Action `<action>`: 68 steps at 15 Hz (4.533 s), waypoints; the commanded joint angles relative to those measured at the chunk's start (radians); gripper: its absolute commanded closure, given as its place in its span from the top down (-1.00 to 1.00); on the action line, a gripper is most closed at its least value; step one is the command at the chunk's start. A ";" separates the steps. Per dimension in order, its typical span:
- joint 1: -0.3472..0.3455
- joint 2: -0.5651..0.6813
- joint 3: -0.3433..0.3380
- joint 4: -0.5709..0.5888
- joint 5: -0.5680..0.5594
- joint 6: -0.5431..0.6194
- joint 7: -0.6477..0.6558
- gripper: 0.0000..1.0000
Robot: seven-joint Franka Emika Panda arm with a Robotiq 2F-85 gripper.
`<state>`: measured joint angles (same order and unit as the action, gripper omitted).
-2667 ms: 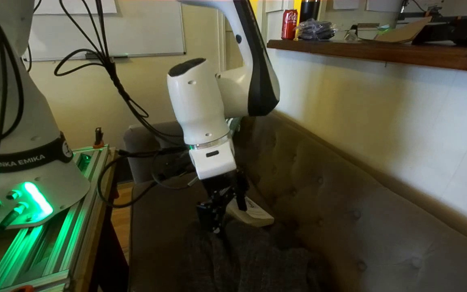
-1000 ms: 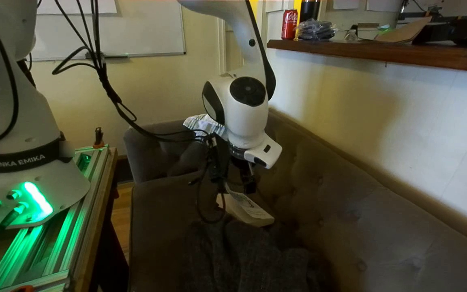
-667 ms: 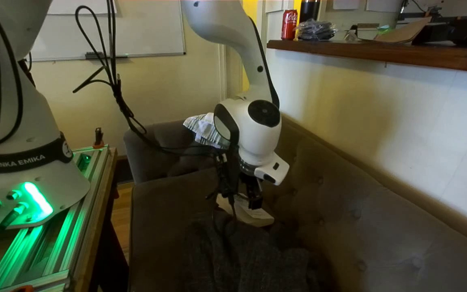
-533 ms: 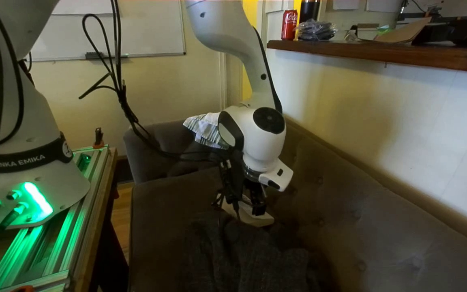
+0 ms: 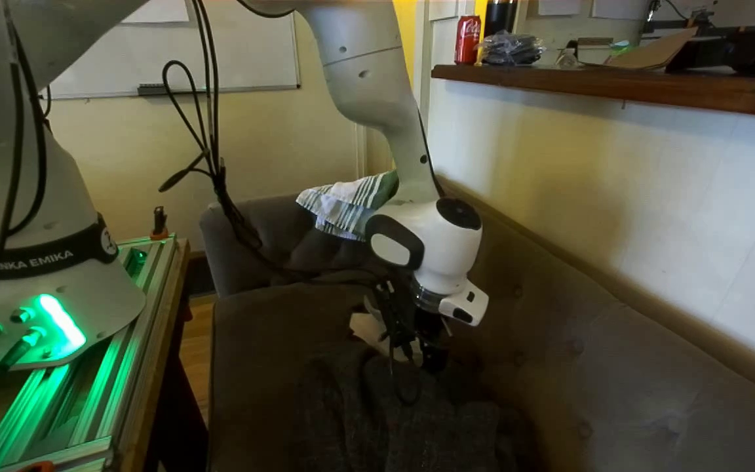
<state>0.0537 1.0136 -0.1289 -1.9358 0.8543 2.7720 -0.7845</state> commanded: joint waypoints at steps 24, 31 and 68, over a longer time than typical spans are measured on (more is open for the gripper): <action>-0.212 0.123 0.147 0.269 -0.669 -0.322 0.508 1.00; -0.256 0.171 0.192 0.356 -0.657 -0.540 0.535 1.00; -0.147 0.180 0.144 0.423 -0.750 -0.671 0.724 1.00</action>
<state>-0.0604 1.2206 -0.0260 -1.4930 0.0911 2.1402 -0.0243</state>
